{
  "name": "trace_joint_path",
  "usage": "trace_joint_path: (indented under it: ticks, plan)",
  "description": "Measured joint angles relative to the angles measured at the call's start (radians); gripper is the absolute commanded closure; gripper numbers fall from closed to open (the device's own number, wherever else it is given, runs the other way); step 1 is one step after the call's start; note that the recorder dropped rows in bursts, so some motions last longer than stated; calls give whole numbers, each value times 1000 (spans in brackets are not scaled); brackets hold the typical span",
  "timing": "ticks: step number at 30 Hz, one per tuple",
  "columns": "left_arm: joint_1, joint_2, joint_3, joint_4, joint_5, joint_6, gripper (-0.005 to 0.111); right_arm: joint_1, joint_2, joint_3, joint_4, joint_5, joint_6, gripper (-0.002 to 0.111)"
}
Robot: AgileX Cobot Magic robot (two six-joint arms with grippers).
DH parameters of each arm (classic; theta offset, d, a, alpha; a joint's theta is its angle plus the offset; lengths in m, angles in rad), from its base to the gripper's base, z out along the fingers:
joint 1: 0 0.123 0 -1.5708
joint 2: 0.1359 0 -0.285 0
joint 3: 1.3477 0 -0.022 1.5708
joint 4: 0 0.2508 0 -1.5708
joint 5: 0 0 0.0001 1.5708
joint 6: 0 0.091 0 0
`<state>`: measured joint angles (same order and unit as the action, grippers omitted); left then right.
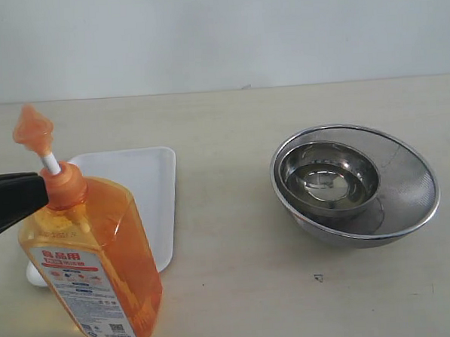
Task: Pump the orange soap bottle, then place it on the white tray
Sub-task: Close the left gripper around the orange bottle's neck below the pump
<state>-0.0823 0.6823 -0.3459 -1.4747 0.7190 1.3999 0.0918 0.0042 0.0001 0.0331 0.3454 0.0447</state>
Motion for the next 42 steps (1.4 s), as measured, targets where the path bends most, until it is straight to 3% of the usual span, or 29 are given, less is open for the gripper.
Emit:
trace_joint_path:
  ticks: [12,15,21,24,32,42]
  plan:
    - [0,14,-2,8,3,14,99,0,0,0,0,0,0,109]
    - [0,14,-2,21,3,16,83,0,0,0,0,0,0,109]
    - [0,14,4,28,4,17,34,0,0,0,0,0,0,109]
    - [0,14,4,28,2,17,22,0,0,0,0,0,0,109]
    - [0,36,5,8,-75,36,22,0,0,0,0,0,0,109]
    - [0,187,5,-129,-69,227,22,0,0,0,0,0,0,109]
